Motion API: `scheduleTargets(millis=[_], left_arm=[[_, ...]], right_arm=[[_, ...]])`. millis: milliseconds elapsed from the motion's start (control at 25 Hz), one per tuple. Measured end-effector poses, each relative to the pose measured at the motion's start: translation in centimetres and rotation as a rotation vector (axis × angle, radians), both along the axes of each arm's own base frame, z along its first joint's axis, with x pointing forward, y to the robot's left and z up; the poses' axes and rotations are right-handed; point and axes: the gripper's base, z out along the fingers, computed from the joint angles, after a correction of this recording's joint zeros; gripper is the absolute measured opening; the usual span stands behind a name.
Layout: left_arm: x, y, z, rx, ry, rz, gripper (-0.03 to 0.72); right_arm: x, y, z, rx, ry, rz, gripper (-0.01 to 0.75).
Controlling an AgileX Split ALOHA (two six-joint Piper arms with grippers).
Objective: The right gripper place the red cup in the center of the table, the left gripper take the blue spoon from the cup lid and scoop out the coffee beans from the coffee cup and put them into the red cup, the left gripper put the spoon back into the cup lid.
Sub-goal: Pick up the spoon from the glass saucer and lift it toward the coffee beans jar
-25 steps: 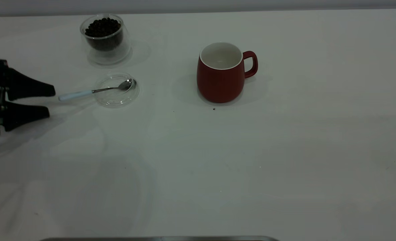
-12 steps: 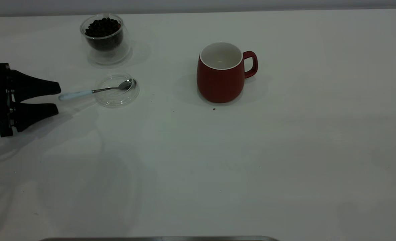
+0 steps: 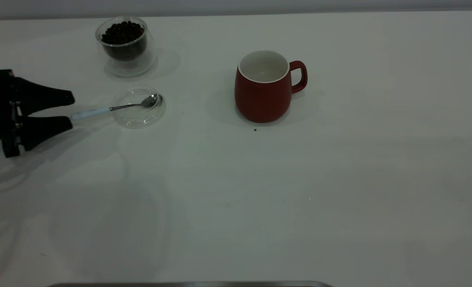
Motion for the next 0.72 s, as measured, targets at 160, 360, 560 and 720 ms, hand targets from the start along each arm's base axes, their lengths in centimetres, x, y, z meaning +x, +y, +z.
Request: scheduleTargets(millis=[160,360,560,720], left_arm=[[0.5,-1.1,-0.1,0.015,-0.004,-0.034,0.588],[1.4,-1.7,-0.1,0.025,-0.016,-0.029,0.588],[1.6,-2.0,-0.2,0.026,-0.007,-0.029,0.531],[1.6,-2.0,-0.2,0.022,-0.002,-0.027,0.421]], right_arm=[[0.0,0.0,0.0,0.0,0.0,0.0,0.59],[0.0,0.0,0.0,0.0,0.0,0.0,0.59],[0.0,0.0,0.0,0.0,0.0,0.0,0.59],[0.0,0.0,0.0,0.0,0.0,0.0,0.59]])
